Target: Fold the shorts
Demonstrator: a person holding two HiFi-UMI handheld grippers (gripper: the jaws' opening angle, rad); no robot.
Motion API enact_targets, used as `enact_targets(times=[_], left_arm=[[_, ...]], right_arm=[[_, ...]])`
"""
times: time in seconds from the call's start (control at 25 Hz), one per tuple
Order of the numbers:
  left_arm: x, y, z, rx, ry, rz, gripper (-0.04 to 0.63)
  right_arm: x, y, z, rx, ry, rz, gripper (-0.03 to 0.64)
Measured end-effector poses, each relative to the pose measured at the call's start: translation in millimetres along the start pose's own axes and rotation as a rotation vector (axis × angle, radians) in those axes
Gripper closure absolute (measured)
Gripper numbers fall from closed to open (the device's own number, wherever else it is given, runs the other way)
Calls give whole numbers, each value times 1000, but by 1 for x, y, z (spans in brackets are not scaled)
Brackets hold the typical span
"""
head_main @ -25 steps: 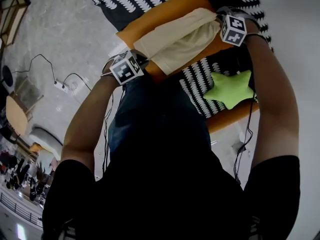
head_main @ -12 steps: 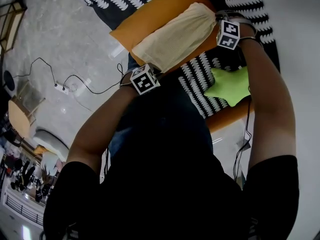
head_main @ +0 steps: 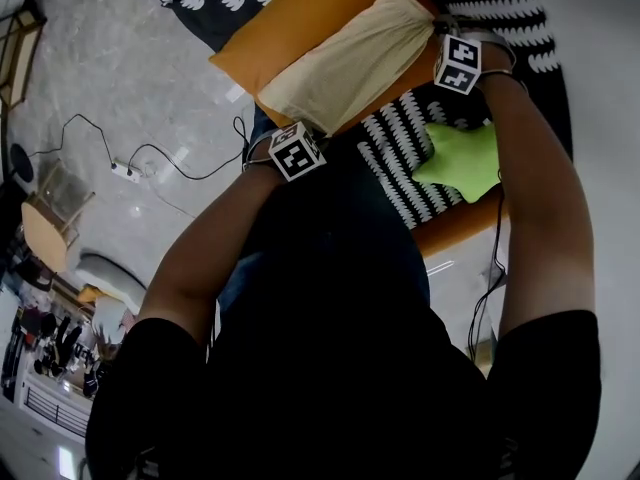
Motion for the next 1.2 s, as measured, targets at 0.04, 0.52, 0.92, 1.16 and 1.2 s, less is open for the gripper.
enact_targets(times=[0.04,0.52,0.92,1.16,1.2], left_arm=[[-2,4,-2,-15,9,4,568],[-3,18,0,4,-32,-17,565],[6,12,-3,49,-131,-133,419],[6,-21,7,59,-79,-114,400],[3,-30,12,71,-67,-105,400]], right_arm=[[-2,2,-2,-1,10,0,584],[-13,4,-11,3,171,5,584],[-14,0,-4,27,396,48,503],[-25,-27,-18,31,606,96,446],[-26,-33,-20,39,663,105,446]])
Point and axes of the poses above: the fingertips, and each gripper's own axes: y forward along the fingers, x to its right, z out of its top, the point moved 3 cm from there along -y, backward along the fingers, and after that the axes turned 13 degrees about y, right-handed, at the moved point
